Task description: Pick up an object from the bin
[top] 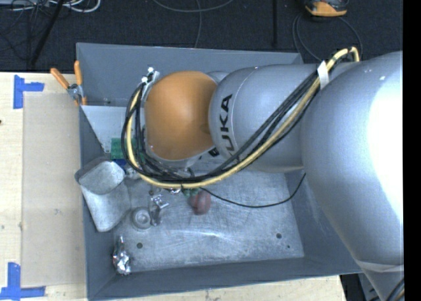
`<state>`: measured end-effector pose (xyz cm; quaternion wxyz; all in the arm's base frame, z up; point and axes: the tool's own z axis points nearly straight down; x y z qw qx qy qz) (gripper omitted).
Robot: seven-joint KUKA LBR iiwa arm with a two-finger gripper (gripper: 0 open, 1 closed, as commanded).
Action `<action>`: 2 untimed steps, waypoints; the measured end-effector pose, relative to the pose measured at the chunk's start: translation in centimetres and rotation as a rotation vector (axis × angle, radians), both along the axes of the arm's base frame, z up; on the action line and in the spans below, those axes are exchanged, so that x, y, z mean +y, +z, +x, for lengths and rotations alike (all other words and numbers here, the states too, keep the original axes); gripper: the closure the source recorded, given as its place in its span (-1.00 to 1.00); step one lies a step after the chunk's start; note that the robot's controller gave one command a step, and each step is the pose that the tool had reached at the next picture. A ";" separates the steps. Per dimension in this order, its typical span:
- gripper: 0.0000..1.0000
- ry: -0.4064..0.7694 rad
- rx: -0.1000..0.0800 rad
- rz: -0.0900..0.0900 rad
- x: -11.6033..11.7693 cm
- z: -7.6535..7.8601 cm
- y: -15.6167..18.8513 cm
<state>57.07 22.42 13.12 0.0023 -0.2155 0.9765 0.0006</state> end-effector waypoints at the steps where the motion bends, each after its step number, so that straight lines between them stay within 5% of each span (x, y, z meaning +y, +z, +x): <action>1: -1.00 0.051 0.009 -0.004 -0.9 -1.7 -5.1; 2: 1.00 0.047 0.006 -0.001 -0.9 -1.6 -4.8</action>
Offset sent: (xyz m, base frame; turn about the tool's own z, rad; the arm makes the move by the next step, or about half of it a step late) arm -0.0157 -0.0086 -0.0479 -0.0520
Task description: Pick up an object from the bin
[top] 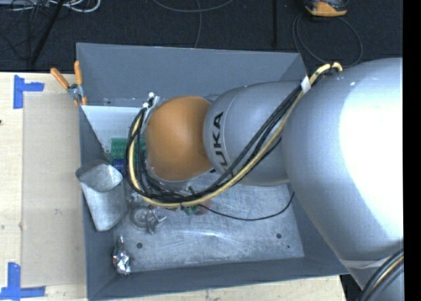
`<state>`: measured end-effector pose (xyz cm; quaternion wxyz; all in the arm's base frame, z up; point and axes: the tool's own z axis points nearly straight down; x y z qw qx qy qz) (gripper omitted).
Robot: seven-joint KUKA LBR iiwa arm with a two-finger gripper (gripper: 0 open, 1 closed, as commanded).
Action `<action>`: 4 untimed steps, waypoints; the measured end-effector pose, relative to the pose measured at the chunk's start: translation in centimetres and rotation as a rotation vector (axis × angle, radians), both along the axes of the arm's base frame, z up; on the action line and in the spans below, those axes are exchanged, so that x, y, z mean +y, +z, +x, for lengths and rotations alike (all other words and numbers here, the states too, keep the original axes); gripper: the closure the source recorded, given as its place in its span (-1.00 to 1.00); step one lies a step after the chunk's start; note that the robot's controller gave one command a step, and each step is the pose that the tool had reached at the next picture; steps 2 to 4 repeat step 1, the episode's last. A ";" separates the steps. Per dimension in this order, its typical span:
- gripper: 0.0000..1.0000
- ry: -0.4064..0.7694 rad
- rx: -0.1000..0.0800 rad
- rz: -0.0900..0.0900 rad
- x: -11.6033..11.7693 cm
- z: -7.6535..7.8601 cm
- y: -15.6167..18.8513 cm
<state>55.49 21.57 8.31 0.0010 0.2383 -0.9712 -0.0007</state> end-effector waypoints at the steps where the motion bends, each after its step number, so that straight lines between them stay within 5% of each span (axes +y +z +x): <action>1: 1.00 -0.009 -0.011 0.003 0.2 1.7 12.7; 4: 1.00 -0.009 -0.011 0.003 0.2 1.7 12.7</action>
Offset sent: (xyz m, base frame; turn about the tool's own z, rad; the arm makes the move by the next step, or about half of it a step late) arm 0.0145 0.0003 0.1227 0.0052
